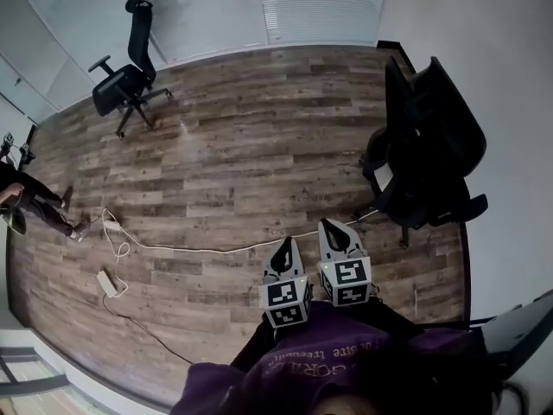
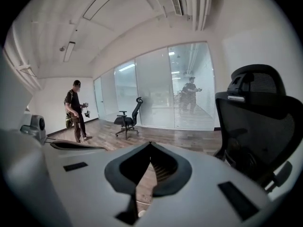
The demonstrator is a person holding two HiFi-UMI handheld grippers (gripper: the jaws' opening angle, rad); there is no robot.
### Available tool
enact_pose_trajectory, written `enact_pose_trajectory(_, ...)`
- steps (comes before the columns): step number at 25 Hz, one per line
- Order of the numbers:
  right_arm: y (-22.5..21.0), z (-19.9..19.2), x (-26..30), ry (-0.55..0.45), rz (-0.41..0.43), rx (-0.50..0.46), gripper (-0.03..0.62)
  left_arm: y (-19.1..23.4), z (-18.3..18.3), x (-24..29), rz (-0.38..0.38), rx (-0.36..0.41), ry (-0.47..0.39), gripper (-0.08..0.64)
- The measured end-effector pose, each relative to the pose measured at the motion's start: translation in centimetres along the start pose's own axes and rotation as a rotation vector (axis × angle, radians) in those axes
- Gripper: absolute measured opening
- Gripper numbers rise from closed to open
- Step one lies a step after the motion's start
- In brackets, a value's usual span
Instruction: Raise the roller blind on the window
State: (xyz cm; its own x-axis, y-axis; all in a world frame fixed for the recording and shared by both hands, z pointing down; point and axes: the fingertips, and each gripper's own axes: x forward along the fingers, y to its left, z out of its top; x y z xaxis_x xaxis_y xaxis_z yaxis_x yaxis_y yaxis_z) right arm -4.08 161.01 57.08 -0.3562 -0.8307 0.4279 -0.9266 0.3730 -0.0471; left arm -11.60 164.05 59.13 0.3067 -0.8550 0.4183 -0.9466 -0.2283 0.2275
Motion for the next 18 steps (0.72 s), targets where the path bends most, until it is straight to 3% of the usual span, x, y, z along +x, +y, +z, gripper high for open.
enact_pose_trajectory(3,-0.1,3.5,5.7,-0.01,-0.026,0.013,-0.002,4.5,5.1,4.1,-0.012,0.029,-0.033,0.0)
enact_pose_trajectory(7,-1.4,6.1,11.2,-0.02,-0.096,0.051,-0.002,8.7,7.9,9.8,-0.035,0.031,-0.012,0.0)
enact_pose_trajectory(13,-6.3,9.3,19.1,0.0,-0.179,0.096,-0.002,10.3,10.9,18.9,-0.08,0.014,0.043,0.0)
enact_pose_trajectory(18,-11.0,13.6,29.0,-0.022,-0.176,0.088,-0.002,12.6,15.1,28.5,-0.068,0.0,0.043,0.0)
